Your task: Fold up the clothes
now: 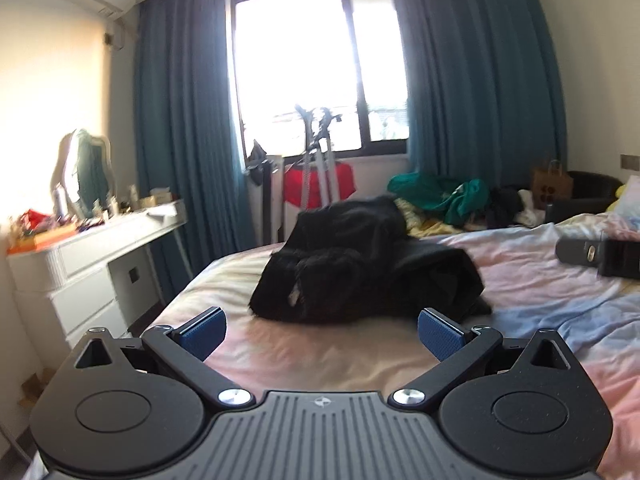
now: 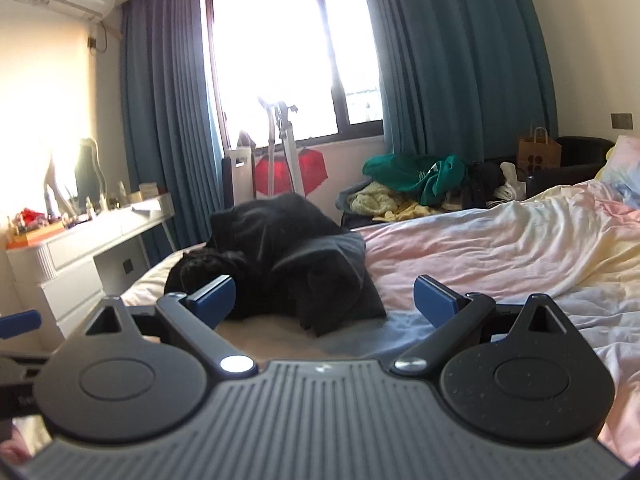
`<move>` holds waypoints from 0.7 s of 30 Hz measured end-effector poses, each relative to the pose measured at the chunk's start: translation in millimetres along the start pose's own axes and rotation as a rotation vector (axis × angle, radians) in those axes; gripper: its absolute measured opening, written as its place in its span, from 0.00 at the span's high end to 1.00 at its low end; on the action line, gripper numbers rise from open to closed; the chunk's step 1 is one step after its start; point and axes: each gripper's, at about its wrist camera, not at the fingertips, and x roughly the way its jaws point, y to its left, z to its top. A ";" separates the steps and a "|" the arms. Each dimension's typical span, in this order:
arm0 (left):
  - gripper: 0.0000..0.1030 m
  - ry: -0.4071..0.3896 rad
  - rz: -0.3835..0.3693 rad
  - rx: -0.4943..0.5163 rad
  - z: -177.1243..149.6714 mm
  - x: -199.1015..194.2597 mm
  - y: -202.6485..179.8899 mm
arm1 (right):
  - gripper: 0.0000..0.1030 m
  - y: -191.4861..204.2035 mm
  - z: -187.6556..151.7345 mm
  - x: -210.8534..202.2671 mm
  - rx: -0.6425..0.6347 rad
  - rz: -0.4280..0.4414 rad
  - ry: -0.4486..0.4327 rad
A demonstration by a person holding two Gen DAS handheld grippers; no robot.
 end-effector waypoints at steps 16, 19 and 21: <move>0.00 0.042 0.064 -0.138 -7.3 57.8 40.4 | 0.05 -2.5 -19.7 45.6 0.099 0.036 0.204; 0.00 0.046 0.072 -0.176 -9.4 59.0 56.8 | 0.05 14.0 -13.1 79.3 0.054 0.049 0.246; 0.00 0.048 0.077 -0.202 -10.8 59.8 67.7 | 0.05 28.0 -4.5 107.8 0.013 0.068 0.243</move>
